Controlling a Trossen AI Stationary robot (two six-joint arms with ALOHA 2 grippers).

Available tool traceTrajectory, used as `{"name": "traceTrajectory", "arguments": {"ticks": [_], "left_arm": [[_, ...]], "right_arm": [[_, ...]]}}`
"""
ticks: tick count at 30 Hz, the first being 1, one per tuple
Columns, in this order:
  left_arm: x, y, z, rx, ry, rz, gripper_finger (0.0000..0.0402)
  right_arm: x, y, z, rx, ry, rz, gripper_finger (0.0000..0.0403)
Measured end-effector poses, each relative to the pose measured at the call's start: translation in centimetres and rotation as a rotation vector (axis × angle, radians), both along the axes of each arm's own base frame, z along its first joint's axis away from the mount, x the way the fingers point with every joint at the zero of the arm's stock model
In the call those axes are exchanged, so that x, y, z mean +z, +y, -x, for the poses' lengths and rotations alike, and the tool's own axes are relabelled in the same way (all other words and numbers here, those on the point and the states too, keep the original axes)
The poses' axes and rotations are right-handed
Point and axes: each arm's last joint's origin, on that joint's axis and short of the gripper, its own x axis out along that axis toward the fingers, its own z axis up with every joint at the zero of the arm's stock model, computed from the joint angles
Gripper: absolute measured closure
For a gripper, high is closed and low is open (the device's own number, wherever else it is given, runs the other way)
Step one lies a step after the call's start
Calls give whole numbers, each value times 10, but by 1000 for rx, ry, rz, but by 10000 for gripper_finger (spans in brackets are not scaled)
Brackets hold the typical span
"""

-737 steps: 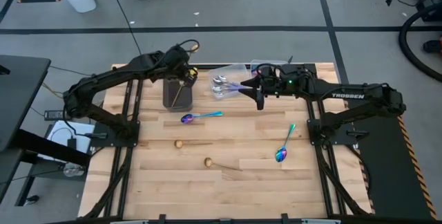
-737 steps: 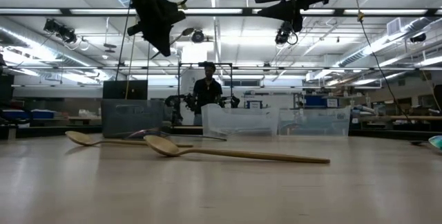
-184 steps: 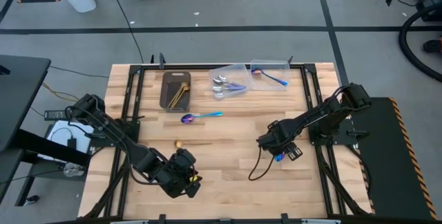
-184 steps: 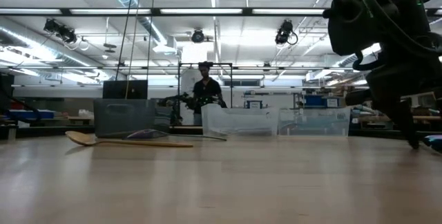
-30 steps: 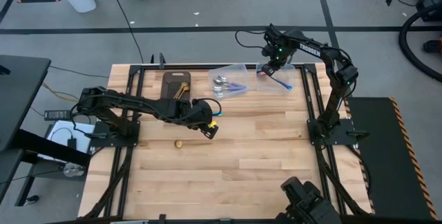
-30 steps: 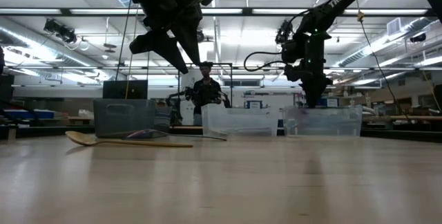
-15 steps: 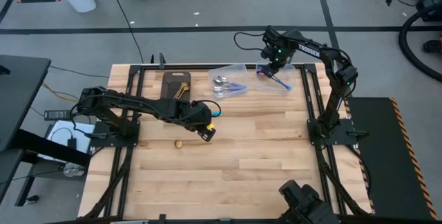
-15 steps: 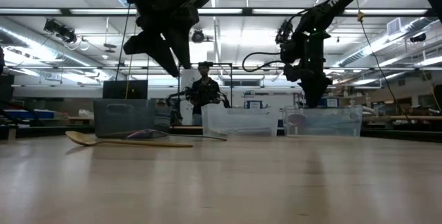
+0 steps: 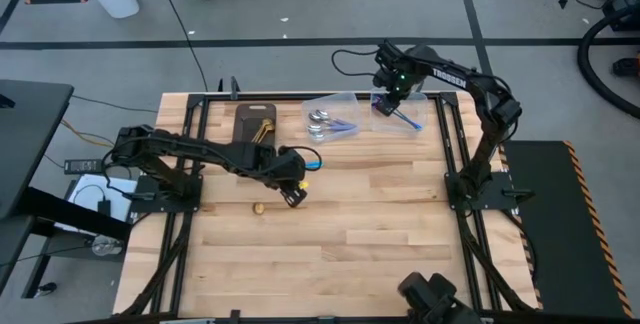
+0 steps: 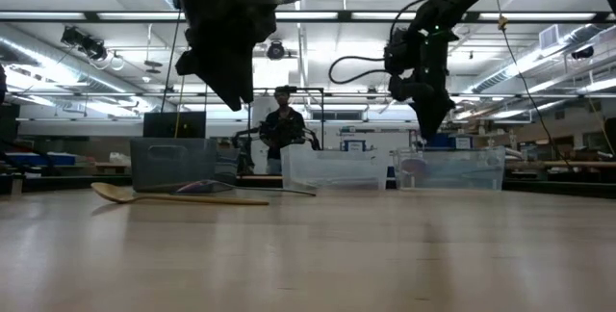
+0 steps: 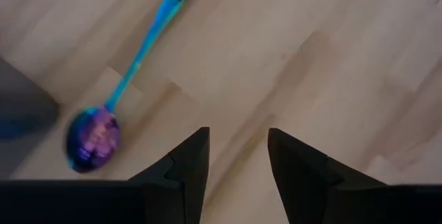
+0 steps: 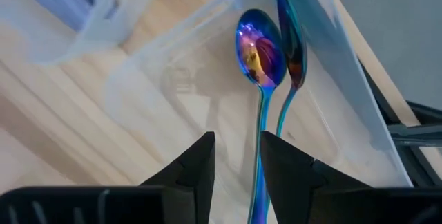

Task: Sort silverware by color (type)
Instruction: Put the gold spoon into the black bin

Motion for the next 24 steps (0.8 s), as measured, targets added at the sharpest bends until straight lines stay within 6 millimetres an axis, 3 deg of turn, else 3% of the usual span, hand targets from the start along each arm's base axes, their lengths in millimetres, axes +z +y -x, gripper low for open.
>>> {"name": "traceTrajectory", "arguments": {"ticks": [10,17,21,24], "left_arm": [[-1,45,2,-45,26,9,244],[-14,76,-1,-111,55,21,244],[-25,84,-6,-166,42,98,244],[-31,79,-9,-240,43,182,244]], "right_arm": [[34,22,2,56,-34,119,279],[50,36,2,89,-75,161,280],[51,38,-2,106,-110,155,279],[51,39,-4,119,-128,147,280]]}}
